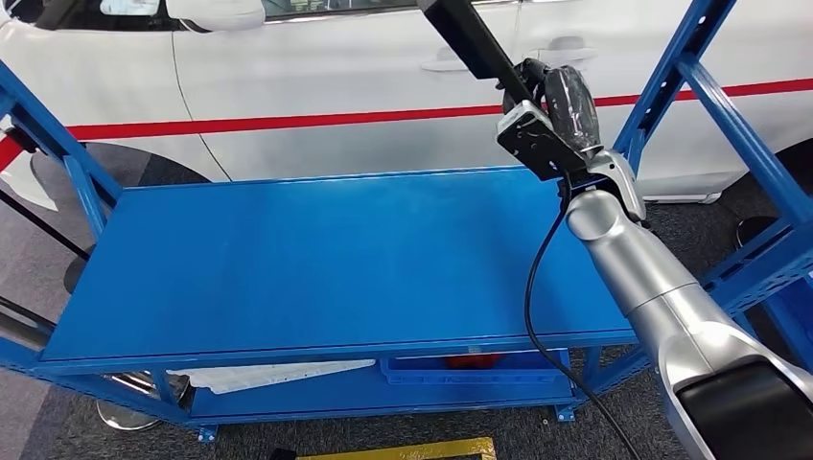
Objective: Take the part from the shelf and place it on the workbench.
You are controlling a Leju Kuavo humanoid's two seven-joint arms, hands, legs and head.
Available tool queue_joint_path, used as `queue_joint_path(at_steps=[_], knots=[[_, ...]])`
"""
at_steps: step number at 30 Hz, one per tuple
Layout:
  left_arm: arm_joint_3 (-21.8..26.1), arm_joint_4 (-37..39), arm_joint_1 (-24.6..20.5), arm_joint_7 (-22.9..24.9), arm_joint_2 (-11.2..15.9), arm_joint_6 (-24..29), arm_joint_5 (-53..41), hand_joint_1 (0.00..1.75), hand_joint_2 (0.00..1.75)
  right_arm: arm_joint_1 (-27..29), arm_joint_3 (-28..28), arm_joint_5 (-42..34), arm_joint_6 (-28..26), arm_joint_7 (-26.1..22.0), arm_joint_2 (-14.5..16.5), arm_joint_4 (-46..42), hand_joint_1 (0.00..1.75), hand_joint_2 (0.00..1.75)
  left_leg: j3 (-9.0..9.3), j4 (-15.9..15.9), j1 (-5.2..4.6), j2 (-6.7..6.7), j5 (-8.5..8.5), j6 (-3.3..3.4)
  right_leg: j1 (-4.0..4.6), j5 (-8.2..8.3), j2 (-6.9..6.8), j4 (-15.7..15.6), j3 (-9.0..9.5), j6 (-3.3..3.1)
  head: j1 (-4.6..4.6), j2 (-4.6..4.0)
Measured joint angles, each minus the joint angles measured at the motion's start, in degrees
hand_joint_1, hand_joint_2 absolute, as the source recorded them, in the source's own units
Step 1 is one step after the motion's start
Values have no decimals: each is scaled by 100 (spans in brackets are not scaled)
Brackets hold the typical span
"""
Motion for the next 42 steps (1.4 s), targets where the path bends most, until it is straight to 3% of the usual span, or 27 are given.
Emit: queue_joint_path(at_steps=[3,5,6,8,9,10,11,12,14,16,19,20,22,24,25,27,32,34,35,37,38,39,40,42], knots=[[0,1,5,-3,1,9,1,0,175,-17,-1,2,-1,-1,-2,3,175,175,63,-187,-32,-6,58,89,-2,86,-1,-24,-29,100,1,0],[0,1,6,-3,0,13,2,0,175,-33,-2,2,-3,-4,-4,14,175,175,29,-247,-6,11,159,163,-2,-6,5,46,-77,160,1,0],[0,1,5,-3,-1,15,3,0,175,-50,-2,2,-3,-6,-5,23,175,175,-4,-276,9,21,216,202,-3,-173,7,219,-148,189,2,-1],[0,0,-1,-8,-2,16,6,0,175,-79,-1,-1,0,-12,-7,48,175,175,-102,-272,7,35,292,244,-15,-648,5,861,-368,234,2,-1],[0,0,-2,-13,-3,18,9,0,175,-85,-1,-5,2,-15,-6,67,175,175,-156,-258,5,38,322,253,-20,-826,5,1216,-471,251,2,-1],[0,0,-1,-20,-3,20,10,0,175,-85,-1,-10,4,-20,-5,90,175,175,-210,-240,6,40,348,252,-24,-896,4,1450,-513,265,2,0],[0,0,0,-27,-3,22,11,0,175,-89,-1,-15,4,-26,-5,115,175,175,-270,-215,8,38,373,248,-33,-856,3,1504,-466,274,2,0],[0,0,0,-35,-3,24,12,0,175,-101,-1,-19,3,-34,-4,141,175,175,-327,-181,11,33,391,239,-43,-729,3,1353,-320,278,2,0],[0,0,-3,-45,-3,25,12,0,175,-154,-1,-22,-9,-62,7,187,175,175,-442,-94,10,20,417,207,-52,-498,4,657,157,259,2,0],[0,0,-9,-46,-3,25,14,0,175,-205,-2,-26,-35,-98,29,217,175,175,-525,-37,0,14,454,148,-26,-455,11,155,433,202,1,0],[0,1,-12,-35,-2,28,17,0,175,-215,-1,-36,-61,-136,52,274,175,175,-586,-33,3,9,518,38,-10,-402,4,45,397,84,0,0],[0,2,-11,-28,-2,30,18,0,175,-215,-1,-38,-62,-141,62,296,175,175,-623,16,8,9,455,4,-20,-356,-6,29,369,36,0,0],[0,2,-10,-13,-1,36,22,0,175,-217,-1,-45,-62,-150,85,336,175,175,-775,416,29,12,80,-52,-39,-257,-26,-3,288,-46,0,0],[0,2,-16,-2,-1,41,26,0,175,-215,-1,-61,-61,-160,102,368,175,175,-972,1135,45,14,-382,-98,-25,-174,-33,1,184,-78,-1,0],[0,2,-22,2,-1,43,27,0,175,-210,0,-69,-61,-162,107,384,175,175,-1022,1419,51,14,-498,-112,-19,-135,-36,6,131,-80,-1,0],[0,2,-31,7,-1,44,27,0,175,-199,1,-76,-60,-164,113,403,175,175,-1023,1647,53,14,-533,-122,-12,-86,-39,14,63,-78,-1,0],[0,2,-32,8,-1,44,27,0,175,-196,2,-77,-60,-164,114,407,175,175,-999,1641,54,14,-509,-123,-11,-75,-39,16,49,-77,-1,-1],[0,2,-33,11,-1,45,27,0,175,-192,2,-77,-60,-165,115,408,175,175,-968,1610,54,14,-480,-122,-11,-68,-39,18,39,-75,-1,-1],[0,2,-33,15,-1,49,28,0,175,-185,2,-77,-61,-167,116,408,175,175,-849,1445,54,14,-383,-116,-11,-50,-39,23,15,-69,-1,-1],[0,2,-36,21,-1,56,28,0,175,-171,1,-77,-62,-171,116,409,175,175,-459,873,53,14,-150,-89,-10,-1,-35,38,-49,-49,-1,0],[0,2,-41,24,-1,61,28,0,175,-164,-1,-77,-62,-174,115,408,175,175,-198,459,40,9,-65,-55,-8,49,-33,40,-89,-15,-1,0],[0,2,-48,26,-2,67,43,0,175,-151,-2,-77,-63,-181,114,408,175,175,-52,169,24,5,-26,-1,-4,117,-30,22,-116,38,-1,0],[1,2,-57,32,-6,82,63,0,175,-112,-5,-69,-64,-197,111,401,175,175,2,-94,17,13,71,85,-5,-106,-20,328,-245,112,2,-1],[2,2,-66,40,-14,116,102,0,175,-2,-8,-44,-65,-226,105,387,175,175,-176,-214,15,36,285,214,-10,-597,-2,1123,-488,233,6,-1]])
